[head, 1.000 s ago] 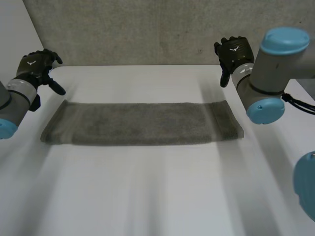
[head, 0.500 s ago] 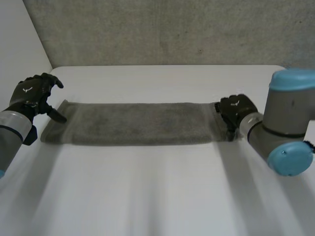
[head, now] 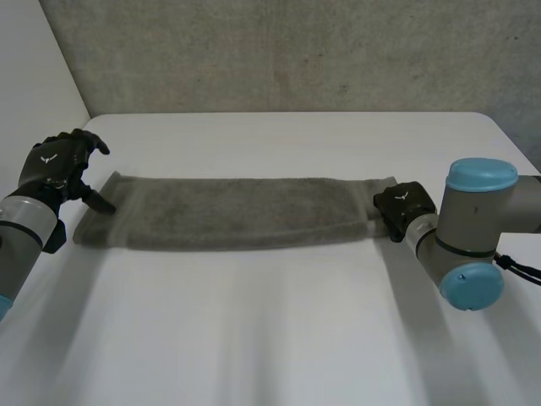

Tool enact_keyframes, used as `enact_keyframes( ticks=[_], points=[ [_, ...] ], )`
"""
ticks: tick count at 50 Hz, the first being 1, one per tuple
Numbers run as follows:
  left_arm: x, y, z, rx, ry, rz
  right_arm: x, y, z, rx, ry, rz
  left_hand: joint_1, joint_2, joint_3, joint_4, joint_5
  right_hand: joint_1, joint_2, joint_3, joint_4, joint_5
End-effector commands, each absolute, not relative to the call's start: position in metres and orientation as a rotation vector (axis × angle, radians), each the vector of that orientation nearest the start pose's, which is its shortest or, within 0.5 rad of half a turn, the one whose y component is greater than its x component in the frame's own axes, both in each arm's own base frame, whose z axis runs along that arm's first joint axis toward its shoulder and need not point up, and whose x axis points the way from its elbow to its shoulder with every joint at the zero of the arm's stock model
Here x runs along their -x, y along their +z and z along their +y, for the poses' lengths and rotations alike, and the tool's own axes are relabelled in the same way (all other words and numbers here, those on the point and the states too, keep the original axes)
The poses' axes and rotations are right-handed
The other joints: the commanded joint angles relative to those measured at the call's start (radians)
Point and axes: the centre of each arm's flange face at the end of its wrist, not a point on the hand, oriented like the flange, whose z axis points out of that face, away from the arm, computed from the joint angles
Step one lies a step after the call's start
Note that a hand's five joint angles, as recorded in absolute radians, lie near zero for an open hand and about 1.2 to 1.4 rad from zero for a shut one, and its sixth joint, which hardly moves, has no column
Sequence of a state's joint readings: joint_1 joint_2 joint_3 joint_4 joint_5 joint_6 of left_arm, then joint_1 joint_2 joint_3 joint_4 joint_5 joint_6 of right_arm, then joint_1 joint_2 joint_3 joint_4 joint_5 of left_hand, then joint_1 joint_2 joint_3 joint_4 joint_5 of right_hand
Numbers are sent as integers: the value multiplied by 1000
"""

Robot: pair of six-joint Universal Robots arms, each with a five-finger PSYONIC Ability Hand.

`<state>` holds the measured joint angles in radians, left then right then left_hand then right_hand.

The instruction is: Fold the towel.

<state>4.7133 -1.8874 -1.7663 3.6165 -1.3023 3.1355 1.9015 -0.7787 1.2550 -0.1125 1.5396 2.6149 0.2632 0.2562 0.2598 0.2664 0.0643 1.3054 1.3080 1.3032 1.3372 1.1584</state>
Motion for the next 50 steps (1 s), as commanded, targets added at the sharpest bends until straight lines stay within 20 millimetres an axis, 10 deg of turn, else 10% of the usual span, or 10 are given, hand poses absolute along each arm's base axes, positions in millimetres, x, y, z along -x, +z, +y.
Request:
enact_keyframes(
  ticks=[1,10,18,24,27,35,37,42,48,50],
  points=[
    [155,190,-347,-305,-2313,2387,-250,122,-361,1084,-1870,2428,-70,-63,-67,-73,-46,91,88,93,59,63],
    [155,187,-346,-303,-2314,2385,-226,123,-373,1040,-1869,2492,-70,-63,-67,-73,-46,91,88,93,59,63],
    [156,187,-344,-307,-2312,2390,-131,148,-410,1157,-1987,2677,-73,-66,-70,-76,-49,91,88,93,59,63],
    [156,187,-344,-311,-2315,2389,-124,172,-418,1227,-2098,2656,-73,-66,-70,-76,-49,91,88,93,59,63],
    [157,188,-344,-313,-2318,2388,-143,200,-415,1228,-2196,2561,-73,-66,-70,-76,-49,91,88,93,59,63],
    [158,187,-343,-321,-2319,2389,-286,246,-355,1294,-2274,2111,-73,-66,-70,-76,-49,91,88,93,59,63],
    [158,187,-343,-318,-2316,2390,-344,242,-319,1360,-2256,1960,-73,-66,-70,-76,-49,91,88,93,59,63],
    [158,186,-342,-318,-2311,2396,-416,218,-263,1475,-2174,1766,-70,-63,-67,-73,-46,91,88,93,59,63],
    [159,184,-340,-329,-2313,2389,-455,176,-230,1603,-2037,1704,-73,-66,-70,-76,-49,91,88,93,59,63],
    [159,184,-340,-329,-2315,2387,-463,153,-219,1677,-1935,1730,-73,-66,-70,-76,-49,-474,-476,-472,-506,-501]
  ],
)
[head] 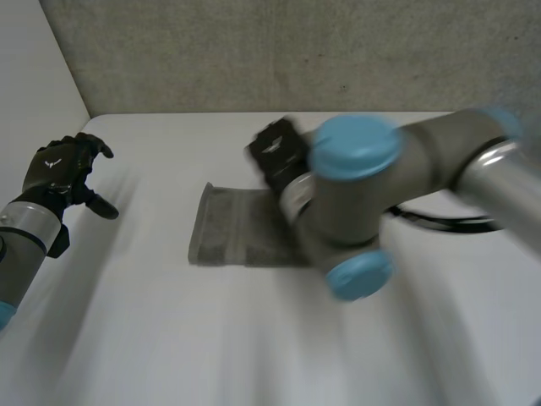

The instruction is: Fold the towel.

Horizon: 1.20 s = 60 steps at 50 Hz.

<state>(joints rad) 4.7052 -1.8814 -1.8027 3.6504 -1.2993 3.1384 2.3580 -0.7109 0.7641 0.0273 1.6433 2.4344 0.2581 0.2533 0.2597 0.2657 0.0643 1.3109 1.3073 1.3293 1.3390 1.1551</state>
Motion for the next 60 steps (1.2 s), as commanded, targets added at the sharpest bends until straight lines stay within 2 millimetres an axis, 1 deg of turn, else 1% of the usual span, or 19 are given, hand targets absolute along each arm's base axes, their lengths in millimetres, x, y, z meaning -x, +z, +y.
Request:
enact_keyframes(
  ticks=[1,2,3,7,10,12,13,15,16,18,19,20,24,27,29,35,41,51,60],
  points=[
    [159,184,-340,-329,-2315,2387,-463,153,-219,1677,-1934,1730,-68,-63,-70,-76,-49,-483,-479,-502,-511,-502],
    [159,184,-340,-335,-2318,2382,-463,146,-218,1699,-1893,1753,-65,-60,-67,-73,-46,-887,-884,-906,-915,-906],
    [160,184,-340,-339,-2318,2381,-462,143,-217,1710,-1869,1773,-68,-63,-70,-76,-49,-1025,-1021,-1043,-1053,-1044],
    [160,183,-339,-342,-2318,2384,-456,145,-224,1703,-1850,1816,-68,-63,-70,-76,-49,-1041,-1037,-1059,-1069,-1060],
    [163,181,-337,-355,-2314,2394,-444,159,-242,1613,-1868,1881,-68,-63,-70,-76,-49,-1053,-1049,-1071,-1081,-1071],
    [164,181,-336,-361,-2315,2396,-422,179,-265,1455,-1871,1974,-68,-63,-70,-76,-49,-1050,-1046,-1068,-1078,-1068],
    [167,181,-335,-370,-2315,2403,-422,179,-265,1454,-1871,1975,-65,-60,-67,-73,-46,-1050,-1046,-1068,-1078,-1068],
    [169,181,-333,-382,-2318,2407,-394,195,-283,1297,-1848,2063,-65,-60,-67,-73,-46,-1044,-1040,-1062,-1072,-1063],
    [173,179,-331,-397,-2317,2415,-394,195,-283,1297,-1848,2063,-65,-60,-67,-73,-46,-1044,-1040,-1062,-1072,-1063],
    [177,178,-327,-414,-2317,2423,-367,206,-291,1205,-1818,2130,-65,-60,-67,-73,-46,-1029,-1026,-1048,-1057,-1048],
    [177,178,-327,-414,-2317,2423,-367,206,-291,1204,-1818,2130,-65,-60,-67,-73,-46,-1029,-1026,-1048,-1057,-1048],
    [181,177,-324,-430,-2316,2433,-355,207,-293,1172,-1796,2152,-65,-60,-67,-73,-46,-1012,-1008,-1030,-1040,-1030],
    [189,179,-318,-463,-2334,2433,-319,189,-296,1122,-1747,2189,-65,-60,-67,-73,-46,-941,-938,-960,-969,-960],
    [192,179,-316,-476,-2339,2434,-310,180,-295,1115,-1736,2193,-65,-60,-67,-73,-46,-935,-932,-954,-963,-954],
    [193,179,-315,-482,-2339,2438,-299,162,-291,1100,-1725,2208,-65,-60,-67,-73,-46,-924,-920,-942,-952,-942],
    [194,177,-316,-487,-2353,2422,-289,140,-287,1053,-1669,2255,-62,-57,-64,-70,-43,-821,-818,-840,-849,-840],
    [194,177,-316,-485,-2359,2417,-289,132,-287,977,-1623,2276,-62,-57,-64,-70,-43,-697,-694,-716,-726,-716],
    [194,179,-315,-488,-2362,2416,-288,130,-292,961,-1639,2273,-65,-60,-67,-73,-46,85,89,66,57,66],
    [193,180,-316,-486,-2366,2410,-273,141,-293,1019,-1645,2316,-68,-63,-70,-76,-49,85,89,67,57,67]
  ],
)
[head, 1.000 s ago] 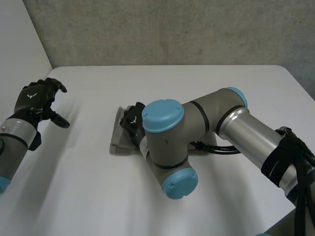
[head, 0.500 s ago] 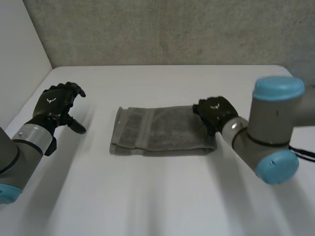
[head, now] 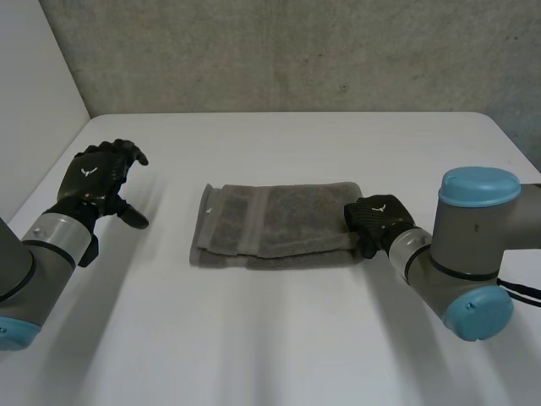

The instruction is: Fold the towel.

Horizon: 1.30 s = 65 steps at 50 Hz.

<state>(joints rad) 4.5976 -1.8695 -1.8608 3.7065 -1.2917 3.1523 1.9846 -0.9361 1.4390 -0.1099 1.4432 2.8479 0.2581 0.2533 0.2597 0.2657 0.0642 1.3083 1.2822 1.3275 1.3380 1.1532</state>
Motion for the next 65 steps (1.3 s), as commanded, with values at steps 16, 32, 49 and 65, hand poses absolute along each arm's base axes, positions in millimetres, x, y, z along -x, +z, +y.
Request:
enact_keyframes(
  ticks=[16,32,49,65],
  points=[
    [212,234,-315,-497,-2595,2256,-373,219,-246,1257,-1831,1860,-62,-57,-64,-70,-43,88,114,69,58,69],
    [236,234,-316,-461,-2686,2369,-438,164,-189,1413,-1550,1841,-59,-54,-61,-67,-40,-1134,-1108,-1153,-1164,-1153],
    [293,176,-303,-616,-2477,2713,-372,193,-261,888,-1579,2102,-45,-40,-46,-52,-25,-1134,-1108,-1153,-1164,-1153],
    [296,116,-287,-656,-2133,2935,-377,125,-277,833,-1439,2226,-36,-31,-37,-43,-16,-1134,-1108,-1153,-1164,-1153]
  ],
)
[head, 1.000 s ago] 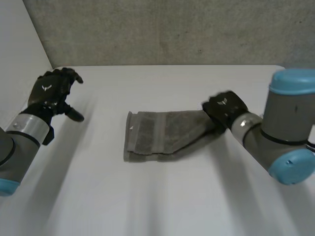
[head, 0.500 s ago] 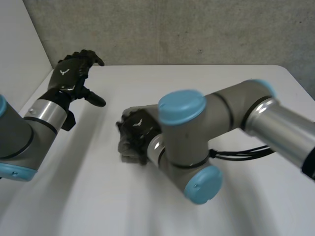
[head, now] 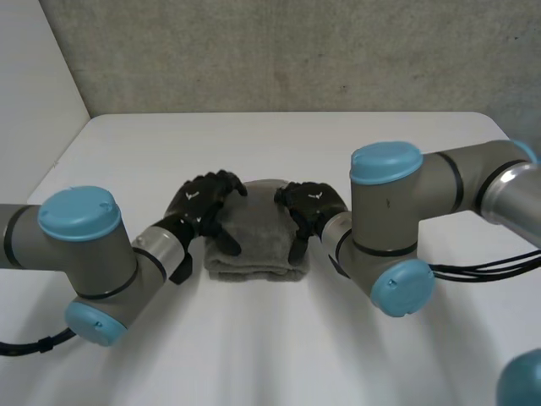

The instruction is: Fold the towel.

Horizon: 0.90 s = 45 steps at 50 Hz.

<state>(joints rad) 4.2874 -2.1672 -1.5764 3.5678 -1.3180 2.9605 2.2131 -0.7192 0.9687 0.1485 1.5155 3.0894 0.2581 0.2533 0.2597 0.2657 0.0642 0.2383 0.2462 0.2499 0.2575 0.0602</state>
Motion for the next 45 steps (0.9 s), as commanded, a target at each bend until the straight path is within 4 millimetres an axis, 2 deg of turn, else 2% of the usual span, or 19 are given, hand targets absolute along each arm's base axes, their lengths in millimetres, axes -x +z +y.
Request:
enact_keyframes(
  ticks=[1,4,8,10,11,12,13,16,17,18,19,20,21,23,26,28,31,37,45],
  points=[
    [295,116,-288,469,1509,-2074,-377,125,-277,833,-1439,2226,-39,-34,-40,-46,-19,-64,-72,-75,-83,-60],
    [294,118,-289,471,1523,-2080,-378,129,-277,828,-1446,2222,-39,-34,-40,-46,-19,-64,-72,-75,-83,-60],
    [294,137,-292,471,1594,-2054,-378,145,-276,821,-1483,2194,-45,-40,-46,-52,-25,-64,-72,-75,-83,-60],
    [294,147,-293,469,1619,-2031,-377,174,-273,804,-1547,2143,-48,-43,-49,-55,-28,-64,-72,-75,-83,-60],
    [294,158,-293,470,1646,-2005,-377,174,-273,804,-1547,2142,-48,-43,-49,-55,-28,-64,-72,-75,-83,-60],
    [294,170,-292,470,1672,-1978,-376,189,-271,790,-1579,2114,-50,-46,-52,-58,-31,-64,-72,-75,-83,-60],
    [294,170,-292,470,1672,-1977,-374,201,-270,778,-1607,2096,-51,-46,-52,-58,-31,-64,-72,-75,-83,-60],
    [293,195,-289,463,1714,-1933,-371,216,-268,760,-1641,2076,-51,-46,-52,-58,-31,-64,-72,-75,-83,-60],
    [291,208,-287,461,1734,-1912,-367,232,-265,737,-1678,2055,-51,-46,-52,-58,-31,-64,-72,-75,-83,-60],
    [291,209,-287,461,1734,-1912,-362,249,-262,717,-1724,2030,-51,-46,-52,-58,-31,-64,-72,-75,-83,-60],
    [289,221,-286,455,1753,-1896,-362,249,-262,717,-1724,2029,-53,-49,-55,-61,-34,-64,-72,-75,-83,-60],
    [287,234,-285,448,1774,-1877,-357,264,-259,694,-1767,2012,-48,-43,-49,-55,-28,-64,-72,-75,-83,-60],
    [287,234,-285,448,1774,-1877,-351,275,-257,667,-1802,2007,-48,-43,-49,-55,-28,-64,-72,-75,-83,-60],
    [282,262,-281,425,1827,-1862,-345,282,-255,642,-1830,2015,-45,-40,-46,-52,-25,-64,-72,-75,-83,-60],
    [278,275,-279,399,1846,-1877,-329,293,-253,567,-1894,2057,-45,-40,-46,-52,-25,-64,-72,-75,-83,-60],
    [269,294,-276,344,1872,-1923,-320,297,-252,527,-1926,2080,-45,-40,-46,-52,-25,-64,-72,-75,-83,-60],
    [261,304,-276,302,1885,-1969,-305,305,-247,468,-1979,2108,-45,-40,-46,-52,-25,-64,-72,-75,-83,-60],
    [249,308,-283,259,1888,-2022,-287,316,-244,408,-2033,2103,-48,-43,-49,-55,-28,-64,-72,-75,-83,-60],
    [238,309,-290,216,1878,-2069,-287,309,-245,430,-2013,2114,-51,-46,-52,-58,-31,-64,-72,-75,-83,-60]
  ],
)
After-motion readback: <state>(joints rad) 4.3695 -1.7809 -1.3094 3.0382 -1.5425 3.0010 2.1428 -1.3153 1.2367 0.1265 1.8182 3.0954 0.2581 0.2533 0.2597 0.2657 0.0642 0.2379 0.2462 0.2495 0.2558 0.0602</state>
